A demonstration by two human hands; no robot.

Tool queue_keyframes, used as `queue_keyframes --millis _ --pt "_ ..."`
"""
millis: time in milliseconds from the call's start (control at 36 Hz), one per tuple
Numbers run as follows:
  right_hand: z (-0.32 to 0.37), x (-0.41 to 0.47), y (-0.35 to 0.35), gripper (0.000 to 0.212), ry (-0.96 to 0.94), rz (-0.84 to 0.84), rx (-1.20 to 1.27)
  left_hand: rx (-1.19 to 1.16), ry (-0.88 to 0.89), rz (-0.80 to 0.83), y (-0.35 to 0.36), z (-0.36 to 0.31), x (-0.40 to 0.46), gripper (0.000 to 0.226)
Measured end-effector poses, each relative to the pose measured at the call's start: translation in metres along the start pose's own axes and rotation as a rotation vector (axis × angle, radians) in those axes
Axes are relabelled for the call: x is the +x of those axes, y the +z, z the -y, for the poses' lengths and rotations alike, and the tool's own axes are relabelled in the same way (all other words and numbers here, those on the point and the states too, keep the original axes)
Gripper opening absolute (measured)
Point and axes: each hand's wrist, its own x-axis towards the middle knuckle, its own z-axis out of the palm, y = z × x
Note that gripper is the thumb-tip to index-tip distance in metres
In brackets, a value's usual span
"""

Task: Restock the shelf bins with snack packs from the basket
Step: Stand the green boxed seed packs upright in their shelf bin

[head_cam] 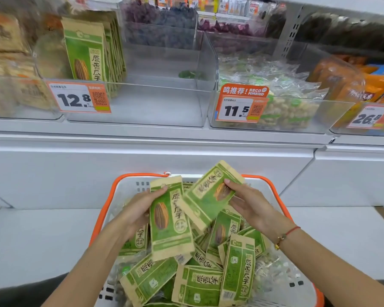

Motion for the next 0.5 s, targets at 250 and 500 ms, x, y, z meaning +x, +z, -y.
queue_keyframes --millis 250,500 --pt "-0.027 -0.010 0.027 0.092 0.061 -0.083 0.035 -0.407 -0.003 -0.158 0.033 0.018 0.002 0.043" --pt "-0.034 -0.027 0.052 0.065 -0.298 -0.113 -0.795 -0.234 0.214 -0.138 0.038 -0.001 -0.012 0.055"
